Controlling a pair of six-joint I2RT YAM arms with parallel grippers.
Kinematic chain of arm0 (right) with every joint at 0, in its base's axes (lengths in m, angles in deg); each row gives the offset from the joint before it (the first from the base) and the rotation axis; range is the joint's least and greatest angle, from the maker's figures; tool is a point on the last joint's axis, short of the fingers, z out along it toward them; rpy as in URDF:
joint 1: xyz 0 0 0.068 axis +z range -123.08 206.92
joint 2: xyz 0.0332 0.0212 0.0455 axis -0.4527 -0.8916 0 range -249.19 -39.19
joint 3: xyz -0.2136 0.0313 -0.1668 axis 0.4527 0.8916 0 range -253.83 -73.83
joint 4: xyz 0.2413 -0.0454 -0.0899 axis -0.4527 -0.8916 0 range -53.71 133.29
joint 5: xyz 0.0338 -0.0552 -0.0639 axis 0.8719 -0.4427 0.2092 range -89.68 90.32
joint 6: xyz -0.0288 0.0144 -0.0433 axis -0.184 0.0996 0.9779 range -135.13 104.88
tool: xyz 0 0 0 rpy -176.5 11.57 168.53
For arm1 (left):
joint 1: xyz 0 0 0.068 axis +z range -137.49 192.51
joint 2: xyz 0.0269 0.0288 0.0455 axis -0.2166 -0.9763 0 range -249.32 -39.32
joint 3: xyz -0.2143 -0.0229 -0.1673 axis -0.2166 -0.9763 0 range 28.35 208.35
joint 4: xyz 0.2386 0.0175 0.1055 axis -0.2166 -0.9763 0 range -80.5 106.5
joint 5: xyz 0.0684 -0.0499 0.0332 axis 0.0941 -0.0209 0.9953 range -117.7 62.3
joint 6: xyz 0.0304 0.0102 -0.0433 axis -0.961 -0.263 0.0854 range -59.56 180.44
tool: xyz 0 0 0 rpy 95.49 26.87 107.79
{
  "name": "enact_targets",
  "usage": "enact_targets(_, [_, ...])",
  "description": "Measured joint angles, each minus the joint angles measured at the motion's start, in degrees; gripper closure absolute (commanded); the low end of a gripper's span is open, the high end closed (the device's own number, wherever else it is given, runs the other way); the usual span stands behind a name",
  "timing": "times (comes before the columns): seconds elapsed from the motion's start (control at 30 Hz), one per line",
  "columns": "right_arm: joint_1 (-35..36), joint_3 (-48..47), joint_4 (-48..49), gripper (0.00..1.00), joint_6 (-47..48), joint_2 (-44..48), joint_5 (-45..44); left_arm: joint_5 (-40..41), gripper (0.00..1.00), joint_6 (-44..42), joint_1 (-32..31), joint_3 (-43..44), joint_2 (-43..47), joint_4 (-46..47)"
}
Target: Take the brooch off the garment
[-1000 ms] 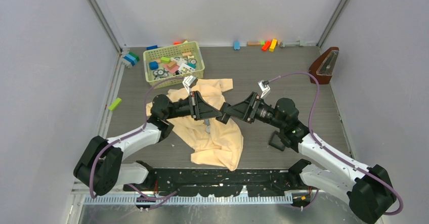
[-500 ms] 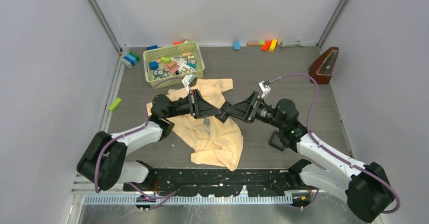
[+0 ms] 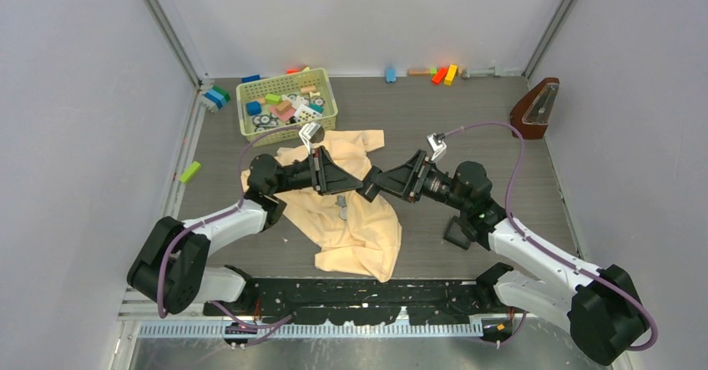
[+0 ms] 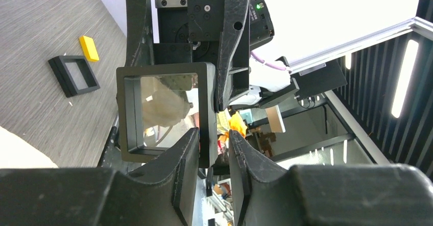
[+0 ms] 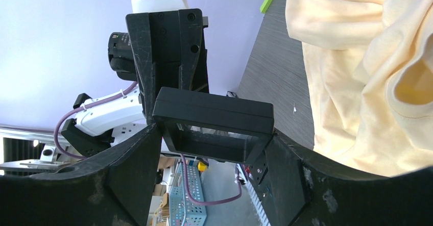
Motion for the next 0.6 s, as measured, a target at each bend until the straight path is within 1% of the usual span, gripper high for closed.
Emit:
enact_targets(0.07, [0.0, 0.0, 0.0, 0.76, 0.0, -0.3, 0.2, -0.1, 0.77, -0.5, 0.0, 0.0, 0.1, -0.7])
enact_targets(0.1, [0.0, 0.0, 0.0, 0.76, 0.0, -0.5, 0.2, -0.2, 0.83, -0.7, 0.0, 0.0, 0.1, -1.2])
enact_targets(0.17, [0.0, 0.0, 0.1, 0.75, -0.1, -0.6, 0.4, -0.4, 0.99, -0.9, 0.0, 0.0, 0.1, -2.2])
enact_targets(0.2, [0.0, 0.0, 0.1, 0.74, 0.0, -0.7, 0.6, -0.6, 1.00, -1.1, 0.0, 0.0, 0.1, -2.6])
enact_targets(0.27, [0.0, -0.1, 0.1, 0.60, 0.1, -0.8, 0.9, -0.8, 1.00, -1.3, 0.0, 0.0, 0.1, -3.0])
enact_targets(0.3, [0.0, -0.1, 0.0, 0.46, 0.1, -0.8, 0.9, -0.9, 1.00, -1.4, 0.0, 0.0, 0.1, -3.0])
enact_targets(0.33, [0.0, -0.1, 0.0, 0.40, 0.2, -0.8, 0.9, -0.9, 1.00, -1.4, 0.0, 0.0, 0.2, -3.1])
enact_targets(0.4, [0.0, -0.3, -0.5, 0.37, 0.6, -0.8, 0.9, -0.9, 1.00, -2.0, 0.0, 0.0, 0.5, -4.0])
enact_targets(0.47, [0.0, -0.9, -2.0, 0.37, 1.3, -0.8, 0.9, -0.8, 1.00, -3.4, 0.0, 0.1, 1.4, -6.1])
enact_targets(0.6, [0.3, -3.2, -6.6, 0.40, 3.4, -0.8, 0.8, -0.1, 1.00, -7.5, 0.0, 0.6, 4.3, -12.5])
